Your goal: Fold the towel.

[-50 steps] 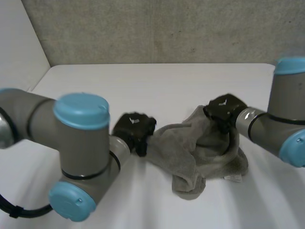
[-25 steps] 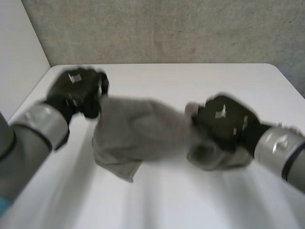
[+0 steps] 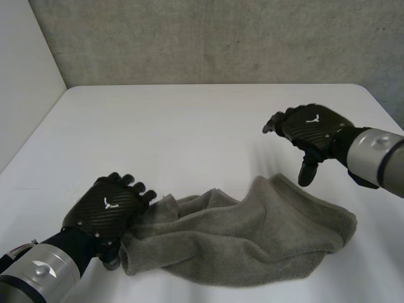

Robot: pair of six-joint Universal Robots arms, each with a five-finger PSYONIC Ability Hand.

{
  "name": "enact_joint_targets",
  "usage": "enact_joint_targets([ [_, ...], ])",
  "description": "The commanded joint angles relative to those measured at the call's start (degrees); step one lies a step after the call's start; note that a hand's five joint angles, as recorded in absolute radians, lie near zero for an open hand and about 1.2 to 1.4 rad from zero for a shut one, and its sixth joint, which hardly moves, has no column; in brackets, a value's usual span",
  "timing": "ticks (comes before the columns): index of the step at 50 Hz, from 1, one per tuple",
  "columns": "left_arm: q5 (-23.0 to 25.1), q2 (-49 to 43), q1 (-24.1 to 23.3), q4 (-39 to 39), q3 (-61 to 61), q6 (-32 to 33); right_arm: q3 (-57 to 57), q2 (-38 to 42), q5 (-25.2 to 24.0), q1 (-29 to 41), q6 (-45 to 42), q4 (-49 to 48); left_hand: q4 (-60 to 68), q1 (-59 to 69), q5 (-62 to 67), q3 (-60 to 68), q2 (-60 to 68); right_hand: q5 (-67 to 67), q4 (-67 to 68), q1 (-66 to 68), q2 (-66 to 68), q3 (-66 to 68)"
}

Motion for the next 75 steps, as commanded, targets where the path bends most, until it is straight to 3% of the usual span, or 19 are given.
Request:
enact_joint_targets([
  [1, -0.19, 0.18, 0.47, 0.89, 0.97, -0.37, -8.88, 12.76, 4.60, 3.12, -5.96, 6.12, -6.19, -6.33, -14.69, -5.58, -6.52, -3.35, -4.47, -3.06, -3.87, -3.88],
  [9, 0.34, -3.08, 3.28, 4.41, 2.56, 0.25, -18.36, 23.92, 11.98, 6.46, -5.34, 10.51, -6.36, -6.49, -14.86, -5.75, -6.69, 1.44, 0.32, 1.73, 0.92, 0.91],
  [24, 10.26, -8.79, 3.37, -0.25, 3.08, 0.25, -21.62, 27.44, 10.58, 8.13, -4.99, 15.88, -3.50, -3.63, -12.00, -2.89, -3.82, 10.02, 8.90, 10.31, 9.50, 9.48],
  [29, 11.41, -8.35, 3.28, -0.08, 3.08, 0.16, -21.36, 27.44, 10.05, 8.13, -4.99, 15.97, -2.17, -2.30, -10.66, -1.56, -2.49, 23.82, 22.70, 24.11, 23.30, 23.28],
  [34, 11.50, -8.96, 3.46, 0.01, 3.08, 0.25, -21.18, 27.44, 9.96, 7.95, -5.25, 16.41, 17.61, 17.48, 9.11, 18.22, 17.29, 46.36, 45.24, 46.65, 45.84, 45.82],
  [35, 11.41, -9.23, 3.46, 0.01, 3.17, 0.25, -21.36, 27.44, 9.79, 7.87, -5.34, 16.67, 30.68, 30.55, 22.18, 31.29, 30.36, 57.18, 56.06, 57.47, 56.66, 56.65],
  [36, 11.41, -9.23, 3.46, 0.01, 3.17, 0.25, -21.71, 27.44, 9.70, 7.78, -5.51, 16.85, 30.81, 30.68, 22.32, 31.42, 30.49, 66.56, 65.44, 66.85, 66.04, 66.02],
  [38, 11.32, -11.76, 3.46, 0.28, 4.04, 0.51, -22.23, 27.44, 9.44, 7.69, -5.69, 16.85, 57.10, 56.97, 48.60, 57.71, 56.78, 66.65, 65.53, 66.94, 66.13, 66.12],
  [41, 11.15, -13.71, 3.55, 0.36, 5.19, 0.60, -25.65, 27.36, 9.52, 7.60, -6.04, 16.50, 61.57, 61.44, 53.08, 62.18, 61.25, 66.65, 65.53, 66.94, 66.13, 66.12],
  [47, 7.98, -19.25, 3.81, -0.16, 18.99, 0.77, -37.53, 27.18, 9.87, 7.43, -5.96, 13.24, 61.57, 61.44, 53.08, 62.18, 61.25, 66.65, 65.53, 66.94, 66.13, 66.12],
  [49, 5.17, -19.69, 3.90, -0.08, 24.26, 0.60, -45.93, 27.00, 10.40, 7.43, -4.99, 5.64, 61.57, 61.44, 53.08, 62.18, 61.25, 66.65, 65.53, 66.94, 66.13, 66.12],
  [51, -2.79, -20.21, 3.98, 0.27, 36.16, -0.36, -48.75, 26.22, 11.01, 7.60, -4.03, 0.03, 61.57, 61.44, 53.08, 62.18, 61.25, 66.65, 65.53, 66.94, 66.13, 66.12],
  [52, -2.83, -20.21, 3.99, 0.28, 36.22, -0.37, -49.83, 24.65, 12.41, 7.60, -2.37, -5.86, 61.57, 61.44, 53.08, 62.18, 61.25, 66.65, 65.53, 66.94, 66.13, 66.12],
  [54, -11.66, -20.65, 3.72, 2.28, 47.85, -2.99, -49.05, 21.58, 14.42, 7.60, 0.00, -12.27, 61.57, 61.44, 53.08, 62.18, 61.25, 66.65, 65.53, 66.94, 66.13, 66.12],
  [55, -11.71, -20.65, 3.72, 2.30, 47.91, -3.01, -46.96, 18.07, 16.62, 7.43, 2.54, -18.08, 61.57, 61.44, 53.08, 62.18, 61.25, 66.65, 65.53, 66.94, 66.13, 66.12],
  [57, -17.83, -20.74, 3.81, 7.28, 55.96, -7.12, -43.80, 14.82, 17.77, 7.25, 4.83, -23.35, 61.57, 61.44, 53.08, 62.18, 61.25, 66.65, 65.53, 66.94, 66.13, 66.12],
  [63, -19.26, -20.04, 4.25, 14.25, 59.68, -10.04, -32.11, 5.40, 18.49, 7.25, 8.72, -35.44, 61.57, 61.44, 53.08, 62.18, 61.25, 66.65, 65.53, 66.94, 66.13, 66.12],
  [71, -18.74, -19.69, 4.07, 15.66, 51.33, -9.77, -21.91, 1.78, 16.47, 7.69, 8.46, -35.01, 61.57, 61.44, 53.08, 62.18, 61.25, 66.65, 65.53, 66.94, 66.13, 66.12],
  [75, -16.02, -19.77, 3.99, 16.09, 40.22, -9.68, -17.67, 1.16, 13.74, 7.69, 7.67, -33.69, 61.57, 61.44, 53.08, 62.18, 61.25, 66.65, 65.53, 66.94, 66.13, 66.12],
])
